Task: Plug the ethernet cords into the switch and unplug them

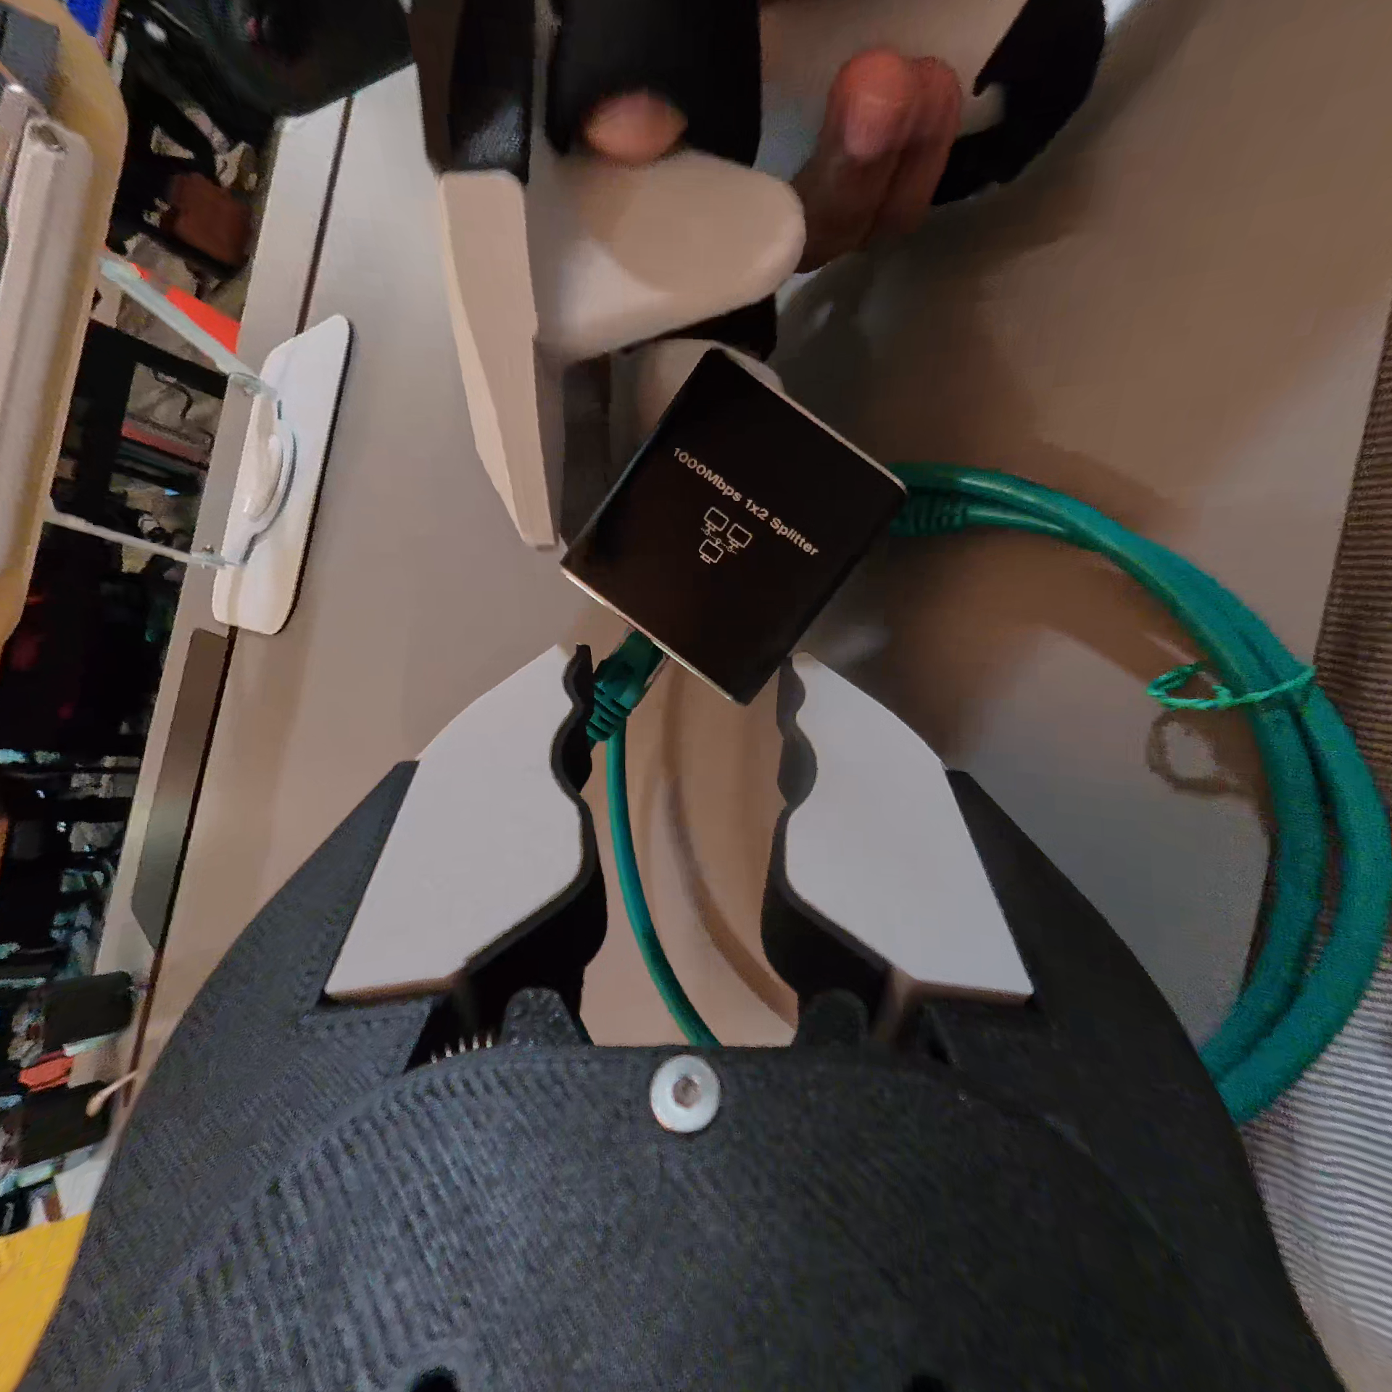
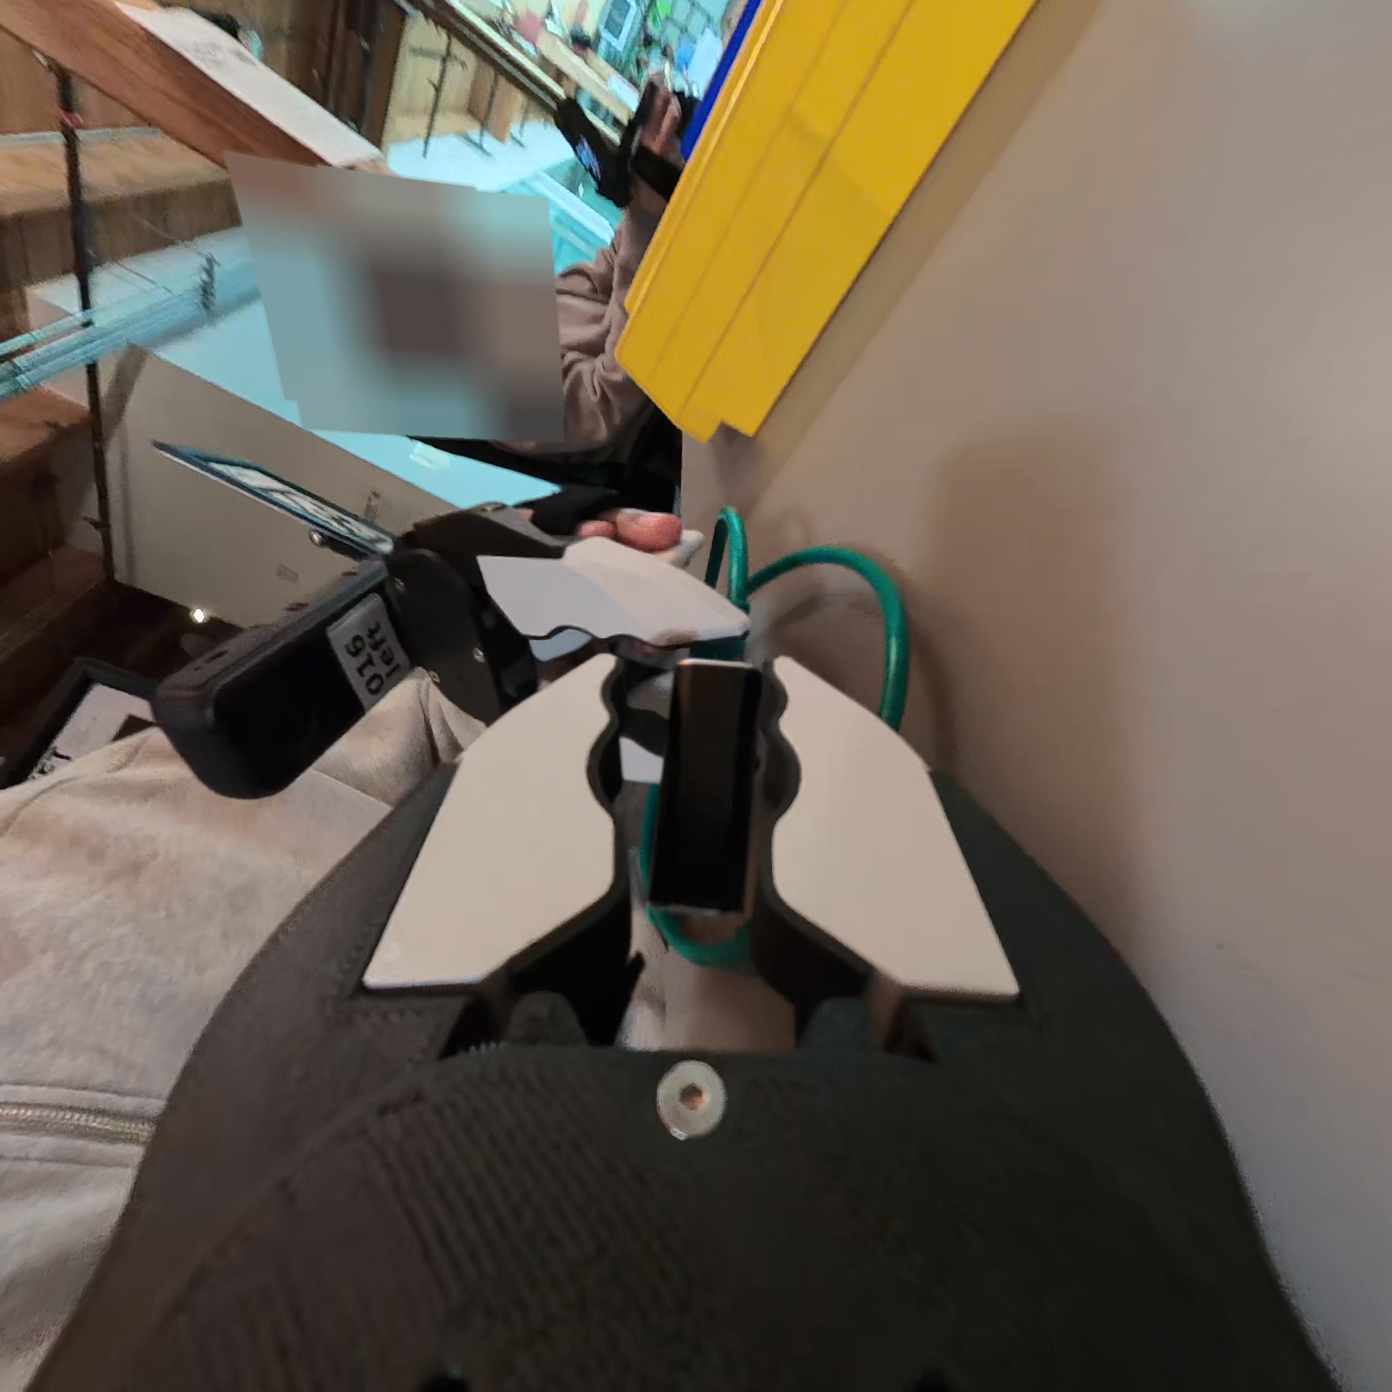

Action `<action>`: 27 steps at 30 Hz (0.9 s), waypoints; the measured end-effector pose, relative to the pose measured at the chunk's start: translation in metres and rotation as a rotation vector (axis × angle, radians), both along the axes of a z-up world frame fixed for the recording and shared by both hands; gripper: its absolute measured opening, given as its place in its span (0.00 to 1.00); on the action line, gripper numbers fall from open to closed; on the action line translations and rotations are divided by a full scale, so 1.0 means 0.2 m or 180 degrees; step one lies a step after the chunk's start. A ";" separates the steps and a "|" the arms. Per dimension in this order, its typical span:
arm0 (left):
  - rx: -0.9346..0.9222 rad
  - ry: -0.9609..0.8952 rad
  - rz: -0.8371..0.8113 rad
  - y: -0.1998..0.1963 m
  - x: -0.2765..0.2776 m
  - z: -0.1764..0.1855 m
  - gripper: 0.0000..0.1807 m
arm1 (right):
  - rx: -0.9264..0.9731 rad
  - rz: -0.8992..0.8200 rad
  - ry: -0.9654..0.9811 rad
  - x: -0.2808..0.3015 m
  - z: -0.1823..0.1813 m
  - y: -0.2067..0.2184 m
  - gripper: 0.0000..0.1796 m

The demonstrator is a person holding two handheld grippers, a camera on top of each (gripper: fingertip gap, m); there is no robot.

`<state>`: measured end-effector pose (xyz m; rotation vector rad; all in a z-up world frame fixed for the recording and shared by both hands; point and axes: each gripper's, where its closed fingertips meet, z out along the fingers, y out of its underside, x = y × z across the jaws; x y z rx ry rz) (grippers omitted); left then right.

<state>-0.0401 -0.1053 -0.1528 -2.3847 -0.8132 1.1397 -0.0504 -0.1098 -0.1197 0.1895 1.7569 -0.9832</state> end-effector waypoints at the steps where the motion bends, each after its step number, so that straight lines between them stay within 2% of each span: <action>1: 0.0064 0.0026 0.0028 -0.01 0.00 0.00 0.26 | -0.0035 -0.0067 -0.0063 -0.02 0.01 -0.01 0.21; 4: 0.0281 -0.0004 0.0151 -0.04 -0.01 0.00 0.25 | -0.0197 -0.0281 -0.0150 -0.08 0.05 -0.01 0.23; 7: 0.0554 -0.0012 0.0269 -0.08 -0.02 -0.01 0.25 | -0.0560 -0.0702 0.0155 -0.19 0.11 -0.02 0.29; 10: 0.0930 0.0013 0.0369 -0.12 -0.02 0.01 0.24 | -0.0922 -0.1268 0.0934 -0.33 0.13 -0.03 0.44; 12: 0.1197 0.0032 0.0414 -0.15 -0.02 0.01 0.24 | -0.1118 -0.1436 0.1274 -0.37 0.16 -0.01 0.53; 16: 0.1607 0.0013 0.0491 -0.18 -0.03 0.02 0.24 | -0.1281 -0.1233 0.1576 -0.30 0.17 0.00 0.50; 19: 0.1708 0.0046 0.0505 -0.19 -0.02 0.03 0.24 | -0.1361 -0.0994 0.1982 -0.21 0.15 0.00 0.46; 24: 0.1700 0.0048 0.0401 -0.16 -0.03 0.04 0.24 | -0.1614 -0.0662 0.3636 -0.12 0.04 -0.02 0.44; 27: 0.1645 0.0025 0.0305 -0.12 -0.02 0.03 0.24 | -0.1621 -0.0489 0.3997 -0.08 -0.03 -0.03 0.43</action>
